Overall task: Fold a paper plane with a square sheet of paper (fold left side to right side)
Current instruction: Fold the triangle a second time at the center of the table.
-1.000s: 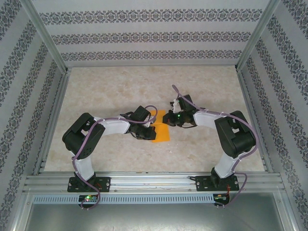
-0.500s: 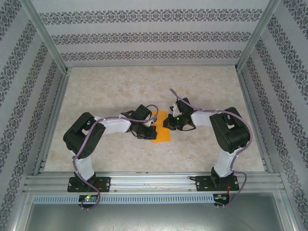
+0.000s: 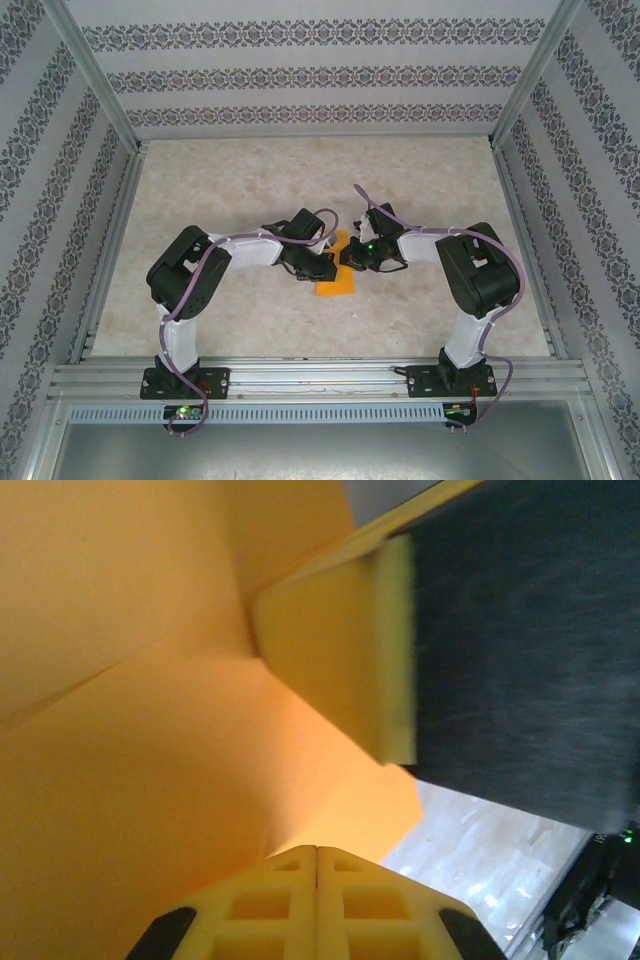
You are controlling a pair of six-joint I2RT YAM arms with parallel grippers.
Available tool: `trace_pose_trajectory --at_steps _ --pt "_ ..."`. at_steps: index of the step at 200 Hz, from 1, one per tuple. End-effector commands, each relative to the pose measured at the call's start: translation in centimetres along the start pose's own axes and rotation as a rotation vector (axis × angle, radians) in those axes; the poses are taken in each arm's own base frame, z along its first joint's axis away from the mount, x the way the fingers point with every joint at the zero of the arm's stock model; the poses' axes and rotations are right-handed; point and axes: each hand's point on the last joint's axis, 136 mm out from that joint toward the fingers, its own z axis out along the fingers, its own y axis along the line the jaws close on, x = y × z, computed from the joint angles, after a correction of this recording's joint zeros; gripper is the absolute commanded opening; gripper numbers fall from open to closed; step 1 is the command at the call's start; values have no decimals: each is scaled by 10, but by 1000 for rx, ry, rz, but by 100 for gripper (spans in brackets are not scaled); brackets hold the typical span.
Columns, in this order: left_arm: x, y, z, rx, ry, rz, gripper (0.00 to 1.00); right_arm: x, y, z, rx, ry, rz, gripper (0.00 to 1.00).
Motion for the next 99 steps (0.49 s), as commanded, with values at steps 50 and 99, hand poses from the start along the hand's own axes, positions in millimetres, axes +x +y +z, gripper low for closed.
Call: trace_pose_trajectory --at_steps 50,99 --pt "14 11 5 11 27 -45 1 26 -43 9 125 70 67 0" --pt "34 21 4 7 50 -76 1 26 -51 9 148 83 78 0"
